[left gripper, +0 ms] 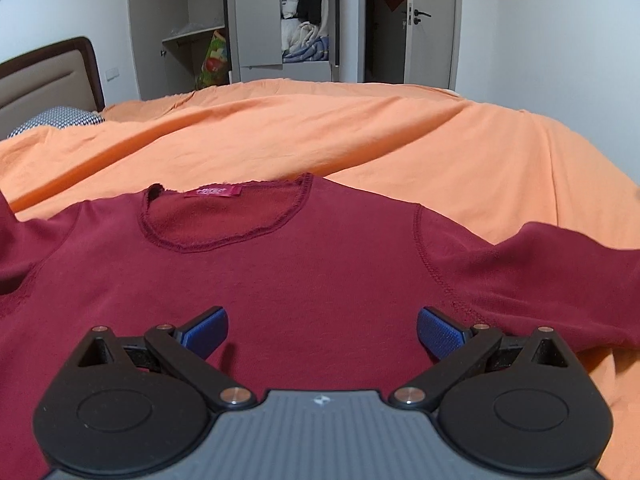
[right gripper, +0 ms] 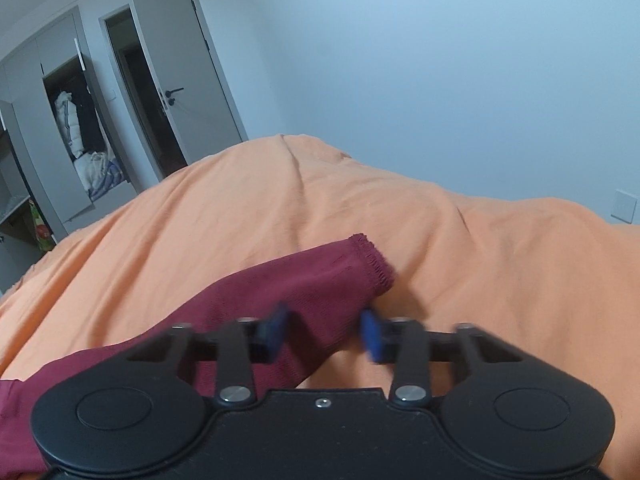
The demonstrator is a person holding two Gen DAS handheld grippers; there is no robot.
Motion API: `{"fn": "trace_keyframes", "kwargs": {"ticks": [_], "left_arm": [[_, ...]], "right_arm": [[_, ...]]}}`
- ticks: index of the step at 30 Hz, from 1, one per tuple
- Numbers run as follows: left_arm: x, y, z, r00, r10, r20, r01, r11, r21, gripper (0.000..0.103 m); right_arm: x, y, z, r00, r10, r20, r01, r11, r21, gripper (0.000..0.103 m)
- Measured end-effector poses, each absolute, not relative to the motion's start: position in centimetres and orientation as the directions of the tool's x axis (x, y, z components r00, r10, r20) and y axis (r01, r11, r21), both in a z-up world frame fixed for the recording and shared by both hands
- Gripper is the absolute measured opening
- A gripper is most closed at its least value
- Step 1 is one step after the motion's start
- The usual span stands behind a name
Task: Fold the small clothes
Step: 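Reach the right gripper to a sleeve cuff and close on it, then carry the held sleeve across the shirt body and open the right gripper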
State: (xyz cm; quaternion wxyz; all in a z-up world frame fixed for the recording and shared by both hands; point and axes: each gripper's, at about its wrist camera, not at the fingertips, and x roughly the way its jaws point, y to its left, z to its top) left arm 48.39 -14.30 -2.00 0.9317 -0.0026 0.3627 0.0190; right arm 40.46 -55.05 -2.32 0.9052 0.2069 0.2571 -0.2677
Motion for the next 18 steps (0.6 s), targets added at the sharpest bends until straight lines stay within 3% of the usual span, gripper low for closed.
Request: {"fn": "trace_keyframes", "kwargs": {"ticks": [1, 2, 10, 14, 18], "left_arm": [[48.2, -14.0, -1.7, 0.736, 0.031, -0.677, -0.041, 0.999, 0.001, 0.103], [48.1, -13.7, -1.4, 0.736, 0.029, -0.676, -0.045, 0.999, -0.005, 0.103], [45.9, -10.3, 0.5, 0.742, 0.033, -0.669, -0.097, 0.994, -0.058, 0.103], [44.9, -8.6, 0.7, 0.737, 0.035, -0.675, -0.117, 0.99, -0.077, 0.103], [43.9, -6.9, 1.2, 0.739, 0.027, -0.673, -0.128, 0.987, -0.101, 0.103]], "right_arm": [[40.4, -55.0, -2.2, 0.726, -0.379, -0.573, 0.59, 0.772, 0.237, 0.012], [40.3, -55.2, -2.0, 0.732, -0.379, -0.567, 0.588, 0.771, 0.244, 0.006], [36.1, -55.2, 0.4, 0.736, -0.429, -0.524, 0.639, 0.696, 0.327, 0.005], [35.8, -55.2, 0.3, 0.704, -0.432, -0.564, 0.664, 0.684, 0.304, 0.005], [36.3, -53.2, 2.1, 0.712, -0.47, -0.521, 0.652, 0.719, 0.243, 0.005]]}}
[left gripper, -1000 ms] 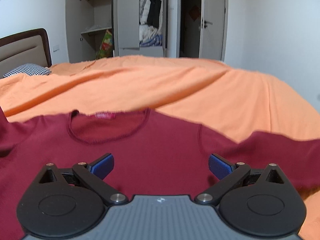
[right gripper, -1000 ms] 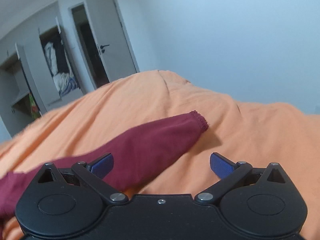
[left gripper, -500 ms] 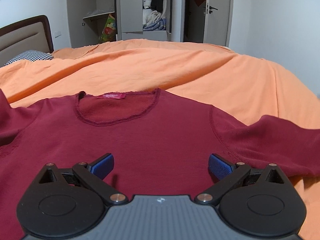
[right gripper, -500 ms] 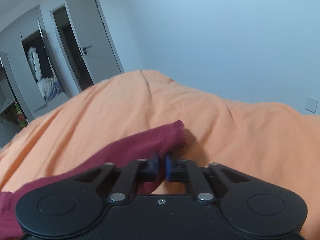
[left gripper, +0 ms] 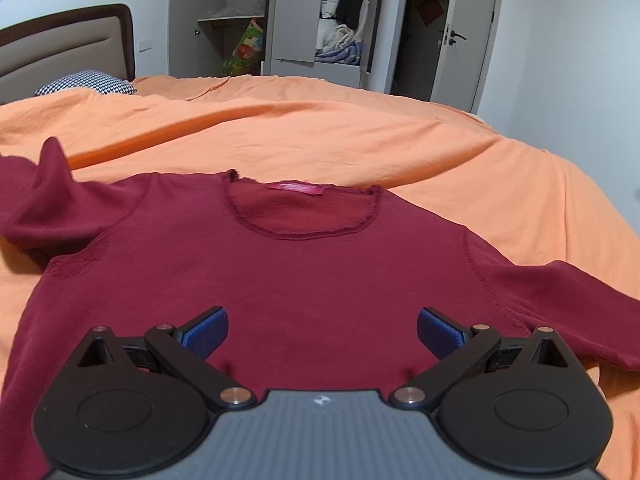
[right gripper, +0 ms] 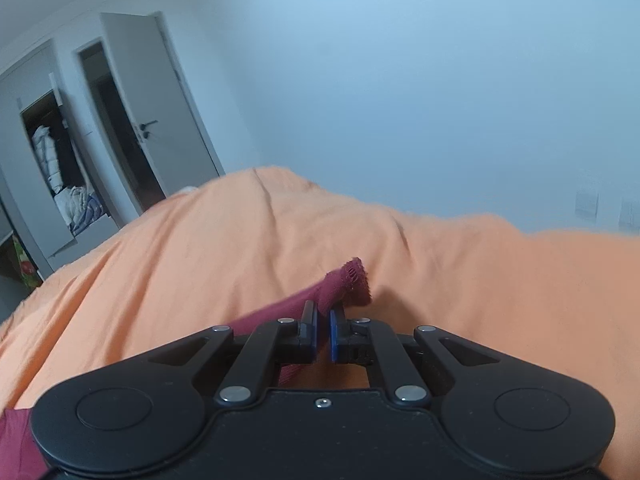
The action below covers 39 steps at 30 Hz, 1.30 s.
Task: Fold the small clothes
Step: 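Carry the held sleeve across the shirt body and open the right gripper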
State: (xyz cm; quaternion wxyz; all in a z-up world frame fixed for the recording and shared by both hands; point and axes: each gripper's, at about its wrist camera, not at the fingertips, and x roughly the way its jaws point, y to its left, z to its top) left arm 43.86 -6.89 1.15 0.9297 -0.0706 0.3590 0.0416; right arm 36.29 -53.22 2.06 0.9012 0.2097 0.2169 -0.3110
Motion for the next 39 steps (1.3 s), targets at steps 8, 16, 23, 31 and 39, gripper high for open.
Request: {"fn": "trace_keyframes", "kwargs": {"ticks": [8, 16, 23, 31, 39], "left_arm": [[41.9, -1.2, 2.9, 0.764, 0.039, -0.644, -0.187, 0.969, -0.162, 0.103], [39.0, 6.2, 3.9, 0.773, 0.118, -0.624, -0.298, 0.935, -0.192, 0.103], [36.9, 12.4, 4.1, 0.753, 0.227, -0.617, -0.418, 0.889, -0.184, 0.103], [35.0, 16.0, 3.2, 0.733, 0.281, -0.619, -0.496, 0.844, -0.204, 0.103], [34.5, 16.7, 2.7, 0.755, 0.247, -0.608, -0.485, 0.833, -0.265, 0.103]], "right_arm": [[40.0, -43.3, 9.2, 0.859, -0.41, -0.307, 0.445, 0.894, 0.053, 0.006], [45.2, -28.6, 13.1, 0.971, -0.097, -0.217, 0.099, 0.995, -0.004, 0.006], [48.5, -14.9, 11.9, 0.945, 0.168, -0.28, -0.175, 0.985, 0.001, 0.006], [48.9, -0.9, 7.0, 0.853, 0.302, -0.425, -0.346, 0.938, -0.028, 0.006], [46.4, 1.5, 3.8, 0.774, 0.376, -0.509, -0.43, 0.903, 0.013, 0.029]]}}
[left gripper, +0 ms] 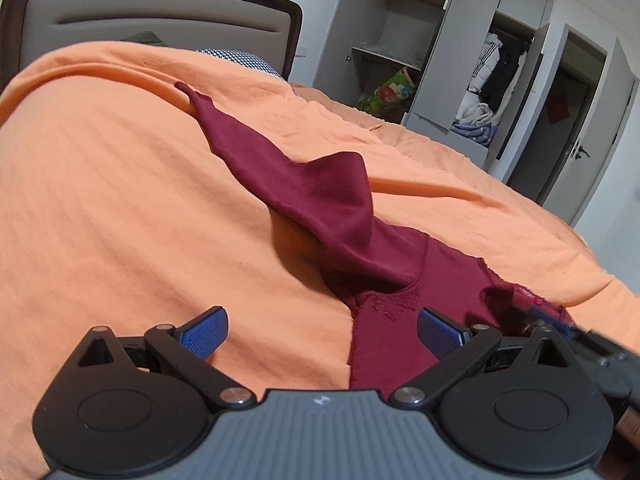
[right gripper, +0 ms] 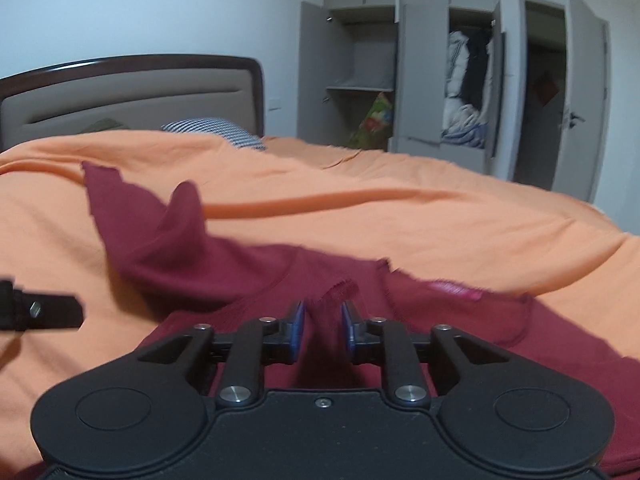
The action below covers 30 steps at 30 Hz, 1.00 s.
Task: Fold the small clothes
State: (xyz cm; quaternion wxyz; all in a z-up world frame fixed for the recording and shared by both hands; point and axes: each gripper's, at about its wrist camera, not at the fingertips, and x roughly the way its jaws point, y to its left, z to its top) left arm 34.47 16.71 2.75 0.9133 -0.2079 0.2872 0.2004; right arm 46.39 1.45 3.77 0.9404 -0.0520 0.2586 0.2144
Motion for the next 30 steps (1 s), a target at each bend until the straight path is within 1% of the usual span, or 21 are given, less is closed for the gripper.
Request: {"fn": "trace_keyframes", "kwargs": {"ticks": [2, 5, 6, 8, 9, 10, 11, 14, 16, 20, 23, 25, 28, 30], "left_arm": [[34.6, 16.6, 2.6, 0.764, 0.23, -0.603, -0.474, 0.834, -0.283, 0.103], [35.2, 16.1, 2.3, 0.777, 0.195, -0.599, -0.45, 0.837, -0.311, 0.103], [35.5, 15.8, 2.2, 0.782, 0.178, -0.597, -0.439, 0.838, -0.325, 0.103], [36.2, 15.2, 1.9, 0.788, 0.138, -0.601, -0.414, 0.84, -0.351, 0.103], [36.5, 14.7, 1.8, 0.79, 0.113, -0.603, -0.398, 0.842, -0.364, 0.103], [37.0, 14.3, 1.5, 0.793, 0.087, -0.603, -0.38, 0.845, -0.377, 0.103], [37.5, 13.9, 1.3, 0.796, 0.064, -0.602, -0.362, 0.848, -0.388, 0.103], [39.1, 12.2, 0.4, 0.801, 0.02, -0.598, -0.316, 0.862, -0.396, 0.103], [40.3, 10.8, -0.3, 0.797, 0.014, -0.604, -0.298, 0.878, -0.373, 0.103], [42.9, 8.0, -1.8, 0.782, 0.072, -0.619, -0.287, 0.923, -0.255, 0.103], [44.2, 6.5, -3.4, 0.759, 0.126, -0.638, -0.297, 0.94, -0.167, 0.103], [44.5, 5.9, -4.5, 0.747, 0.155, -0.646, -0.302, 0.946, -0.122, 0.103], [44.2, 5.1, -5.6, 0.762, 0.178, -0.622, -0.291, 0.953, -0.084, 0.103], [43.7, 5.1, -6.2, 0.777, 0.178, -0.604, -0.286, 0.954, -0.086, 0.103]], "right_arm": [[45.6, 0.4, 3.5, 0.759, 0.392, -0.519, -0.444, 0.896, 0.028, 0.053], [44.3, -1.6, 3.3, 0.744, 0.418, -0.521, -0.447, 0.891, 0.076, 0.07], [44.0, -2.5, 3.3, 0.741, 0.424, -0.521, -0.444, 0.891, 0.093, 0.074], [42.8, -4.6, 3.6, 0.742, 0.437, -0.508, -0.438, 0.89, 0.127, 0.089], [42.7, -5.4, 3.4, 0.748, 0.436, -0.5, -0.428, 0.893, 0.139, 0.093], [42.1, -6.6, 3.6, 0.757, 0.433, -0.49, -0.417, 0.897, 0.15, 0.098], [41.4, -7.9, 3.8, 0.766, 0.427, -0.481, -0.402, 0.902, 0.16, 0.101], [39.7, -12.4, 4.1, 0.799, 0.384, -0.462, -0.332, 0.923, 0.193, 0.102], [38.7, -15.6, 4.3, 0.824, 0.333, -0.458, -0.273, 0.942, 0.194, 0.102], [38.5, -21.6, 3.9, 0.85, 0.216, -0.481, -0.143, 0.973, 0.183, 0.102], [39.4, -26.0, 2.8, 0.846, 0.153, -0.51, -0.042, 0.974, 0.222, 0.102], [40.3, -28.5, 2.2, 0.842, 0.162, -0.515, -0.008, 0.957, 0.289, 0.102], [42.5, -31.4, 1.2, 0.825, 0.217, -0.522, 0.015, 0.914, 0.404, 0.102], [44.1, -32.9, 0.6, 0.82, 0.248, -0.517, 0.028, 0.883, 0.468, 0.097]]}}
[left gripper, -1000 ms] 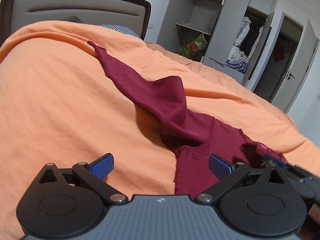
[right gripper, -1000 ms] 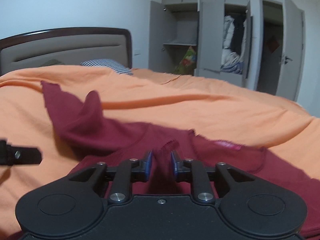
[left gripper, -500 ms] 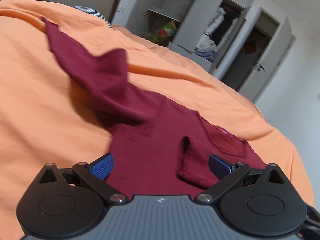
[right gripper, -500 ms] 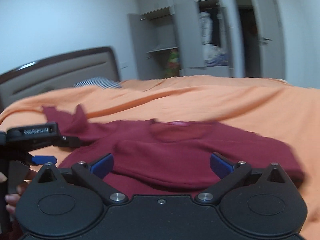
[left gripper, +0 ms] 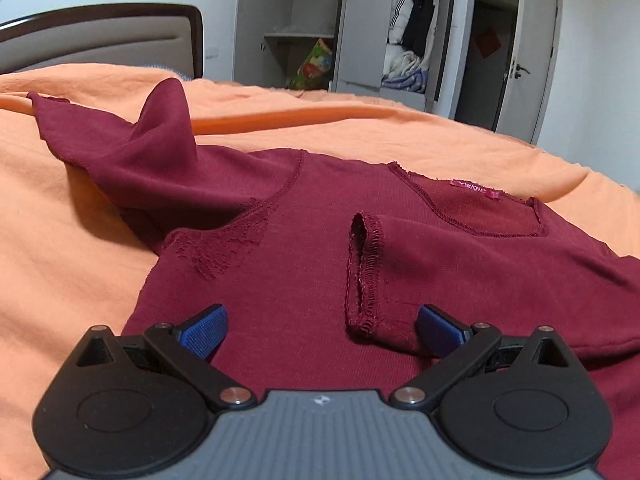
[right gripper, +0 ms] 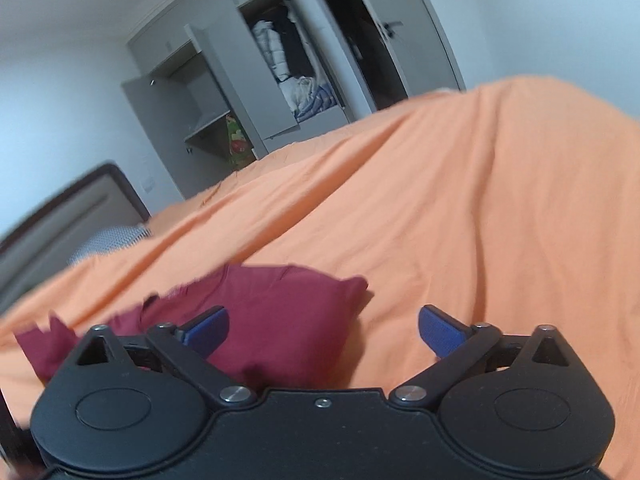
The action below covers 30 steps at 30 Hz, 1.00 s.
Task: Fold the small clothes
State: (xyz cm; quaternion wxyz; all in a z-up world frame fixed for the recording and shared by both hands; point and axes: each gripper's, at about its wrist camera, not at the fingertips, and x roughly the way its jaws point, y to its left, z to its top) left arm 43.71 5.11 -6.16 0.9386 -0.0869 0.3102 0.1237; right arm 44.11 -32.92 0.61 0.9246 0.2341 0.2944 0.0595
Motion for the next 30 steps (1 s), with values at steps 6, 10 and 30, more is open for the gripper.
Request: {"fn": "trace_keyframes", "kwargs": {"ticks": [6, 10, 30], "left_arm": [[43.1, 6.0, -6.5, 0.8, 0.149, -0.581, -0.279, 0.95, -0.14, 0.103], [43.2, 6.0, -6.5, 0.8, 0.157, -0.579, -0.279, 0.952, -0.129, 0.103], [43.0, 6.0, -6.6, 0.802, 0.156, -0.577, -0.278, 0.952, -0.129, 0.103]], "right_arm": [[48.3, -34.8, -1.1, 0.788, 0.211, -0.578, 0.117, 0.871, 0.478, 0.056], [50.0, -35.0, -2.9, 0.75, 0.26, -0.609, 0.136, 0.84, 0.525, 0.043], [51.8, -32.2, -1.0, 0.765, 0.205, -0.61, -0.084, 0.972, 0.221, 0.006]]}}
